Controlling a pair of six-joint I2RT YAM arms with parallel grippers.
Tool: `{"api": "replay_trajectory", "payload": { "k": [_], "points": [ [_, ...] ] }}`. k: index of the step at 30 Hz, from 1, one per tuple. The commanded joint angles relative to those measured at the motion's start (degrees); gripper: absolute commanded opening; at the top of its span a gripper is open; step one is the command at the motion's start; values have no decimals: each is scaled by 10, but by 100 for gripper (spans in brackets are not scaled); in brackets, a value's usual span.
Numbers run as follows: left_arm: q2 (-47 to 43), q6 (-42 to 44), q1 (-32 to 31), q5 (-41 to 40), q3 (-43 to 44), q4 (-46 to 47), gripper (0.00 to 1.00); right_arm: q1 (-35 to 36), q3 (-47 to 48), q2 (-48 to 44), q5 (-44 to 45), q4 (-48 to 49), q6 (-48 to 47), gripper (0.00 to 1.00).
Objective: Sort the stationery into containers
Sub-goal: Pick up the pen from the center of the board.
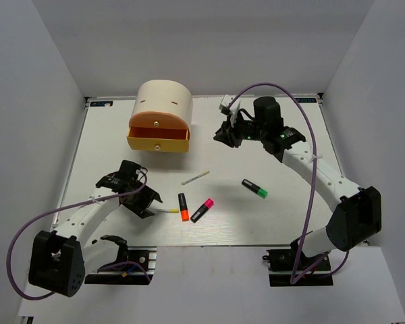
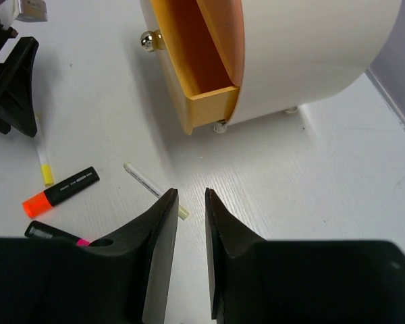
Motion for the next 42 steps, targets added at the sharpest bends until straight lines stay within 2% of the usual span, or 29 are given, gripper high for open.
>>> {"api": "replay_trajectory", "payload": {
  "k": [1,9,21,23,24,28,31,32,33,34,37,40,42],
  "points": [
    [22,-40,-22,-28,-7,25,62,-14,-16,-32,-6,29,18,29],
    [94,-75,-72,-53,-7,53,56,-35,-34,-58,-13,29,28,29],
    [162,-122,-89,-89,-8,78,47,-58,-68,-80,-19,28,34,29],
    [175,-122,-89,-89,-8,78,43,-61,-69,-85,-19,30,34,29],
    [175,-122,-89,-89,-13,84,36,-63,-69,-87,-20,30,35,29],
    [175,-122,-89,-89,-33,89,20,-70,-77,-95,-20,30,38,29],
    [161,-116,-89,-89,-39,96,11,-77,-84,-99,-23,30,37,29],
    [153,-116,-89,-89,-23,90,5,-74,-85,-100,-24,29,37,33],
    [143,-111,-89,-98,-16,90,3,-75,-90,-102,-24,29,33,44],
    [119,-105,-89,-112,-6,80,0,-75,-91,-104,-24,21,27,49],
    [81,-83,-89,-144,43,58,0,-77,-100,-106,-25,19,16,67],
    [41,-59,-89,-163,94,50,0,-80,-110,-109,-23,13,12,67],
    [23,-51,-89,-170,126,50,0,-82,-119,-108,-26,13,11,62]
  ]
}}
